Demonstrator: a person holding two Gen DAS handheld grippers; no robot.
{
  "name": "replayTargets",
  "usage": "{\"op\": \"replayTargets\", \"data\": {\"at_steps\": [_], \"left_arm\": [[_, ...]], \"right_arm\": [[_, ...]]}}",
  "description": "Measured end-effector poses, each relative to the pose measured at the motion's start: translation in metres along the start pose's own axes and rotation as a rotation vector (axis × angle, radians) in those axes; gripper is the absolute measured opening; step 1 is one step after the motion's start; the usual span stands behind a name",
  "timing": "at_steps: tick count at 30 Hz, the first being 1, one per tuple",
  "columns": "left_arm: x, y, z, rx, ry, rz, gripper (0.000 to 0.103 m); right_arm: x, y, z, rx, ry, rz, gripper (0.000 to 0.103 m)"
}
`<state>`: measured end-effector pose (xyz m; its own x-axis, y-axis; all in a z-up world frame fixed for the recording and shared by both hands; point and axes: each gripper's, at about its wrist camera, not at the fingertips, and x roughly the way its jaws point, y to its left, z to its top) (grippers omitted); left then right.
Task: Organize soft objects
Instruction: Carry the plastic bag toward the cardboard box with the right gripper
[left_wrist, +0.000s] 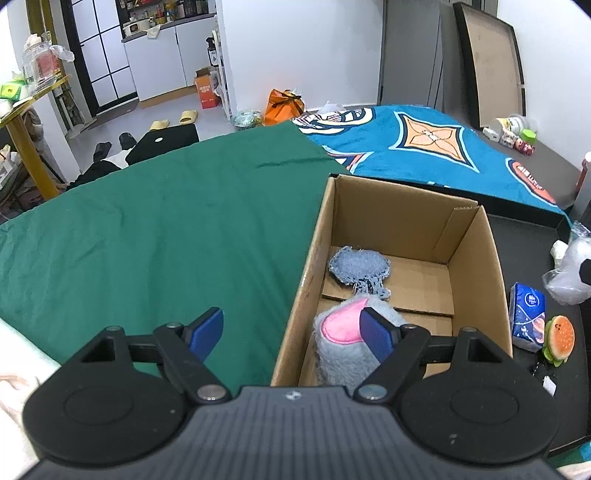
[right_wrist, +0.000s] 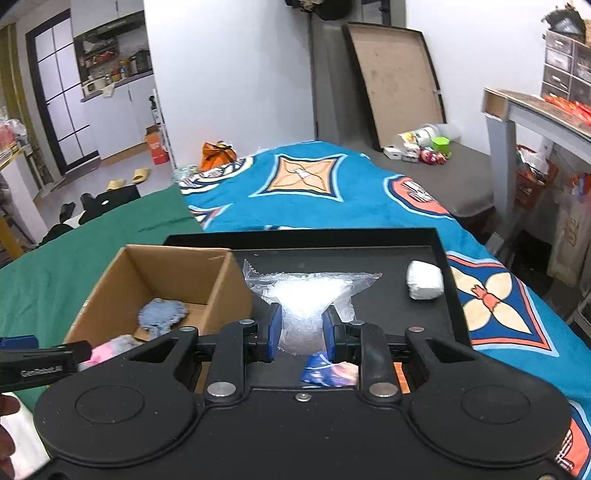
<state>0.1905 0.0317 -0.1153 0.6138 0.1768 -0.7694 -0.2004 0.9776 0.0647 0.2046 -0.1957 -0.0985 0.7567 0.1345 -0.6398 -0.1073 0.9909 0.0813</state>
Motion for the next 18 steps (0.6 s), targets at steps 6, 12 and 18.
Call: {"op": "replayTargets", "data": {"at_steps": [6, 12, 18], "left_arm": [[-0.002, 0.01, -0.002, -0.019, -0.006, -0.03, 0.076], [-0.003, 0.014, -0.005, -0.013, -0.011, -0.054, 0.066], [0.001, 0.019, -0.007, -0.021, 0.007, -0.068, 0.053]], "right_arm": [[-0.007, 0.022, 0.004, -0.009, -0.021, 0.006, 0.024], [-0.01, 0.042, 0.007, -0.019, -0.035, 0.023, 0.024], [-0.008, 0.059, 0.006, -0.051, -0.028, 0.043, 0.024]]}}
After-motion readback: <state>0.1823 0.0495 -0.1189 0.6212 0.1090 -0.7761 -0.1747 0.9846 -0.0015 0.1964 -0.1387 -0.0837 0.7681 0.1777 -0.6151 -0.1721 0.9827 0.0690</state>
